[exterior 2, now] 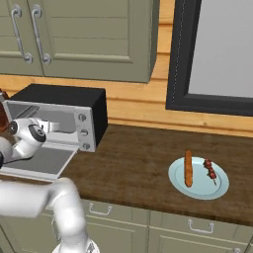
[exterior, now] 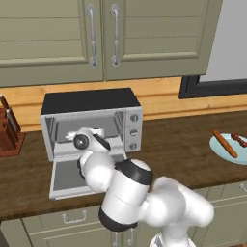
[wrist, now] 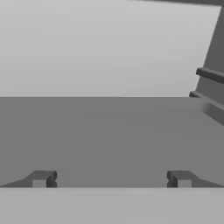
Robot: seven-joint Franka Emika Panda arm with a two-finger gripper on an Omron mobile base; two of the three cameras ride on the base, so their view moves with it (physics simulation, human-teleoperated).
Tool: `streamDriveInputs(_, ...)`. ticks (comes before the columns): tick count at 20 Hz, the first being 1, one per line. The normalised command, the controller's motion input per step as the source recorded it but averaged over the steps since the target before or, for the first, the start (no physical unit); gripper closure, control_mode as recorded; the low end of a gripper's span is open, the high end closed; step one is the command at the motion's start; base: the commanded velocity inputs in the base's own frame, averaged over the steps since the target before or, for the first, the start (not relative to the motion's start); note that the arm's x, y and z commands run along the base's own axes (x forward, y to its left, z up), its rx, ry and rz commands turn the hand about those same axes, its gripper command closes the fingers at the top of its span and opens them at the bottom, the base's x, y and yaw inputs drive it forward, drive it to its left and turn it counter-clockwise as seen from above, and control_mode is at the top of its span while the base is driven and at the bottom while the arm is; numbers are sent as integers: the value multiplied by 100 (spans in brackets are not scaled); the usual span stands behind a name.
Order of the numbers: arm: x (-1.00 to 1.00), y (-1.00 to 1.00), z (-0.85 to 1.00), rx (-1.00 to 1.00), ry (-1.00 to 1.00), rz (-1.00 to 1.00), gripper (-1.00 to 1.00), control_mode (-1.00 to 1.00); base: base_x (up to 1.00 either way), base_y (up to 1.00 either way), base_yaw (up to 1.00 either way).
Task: Pick up the kebab skewer and baguette bread, and place them inside the toaster oven. Close the toaster oven door and start by setting the timer.
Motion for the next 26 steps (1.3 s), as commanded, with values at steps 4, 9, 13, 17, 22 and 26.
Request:
streamDriveInputs(4,-100,9,-48,-3,21,5,-100,-100,0,0,0)
streamDriveInputs(9,-98,3,-38,-1,35,2,-100,-100,0,0,0)
streamDriveInputs(13,-77,0,-26,0,48,0,-100,-100,0,0,0)
streamDriveInputs(17,-79,0,-6,0,46,0,-100,-100,0,0,0)
streamDriveInputs(22,-74,-8,23,0,33,0,-100,-100,0,0,0)
streamDriveInputs(26,-69,-46,100,1,0,1,-100,-100,0,0,0)
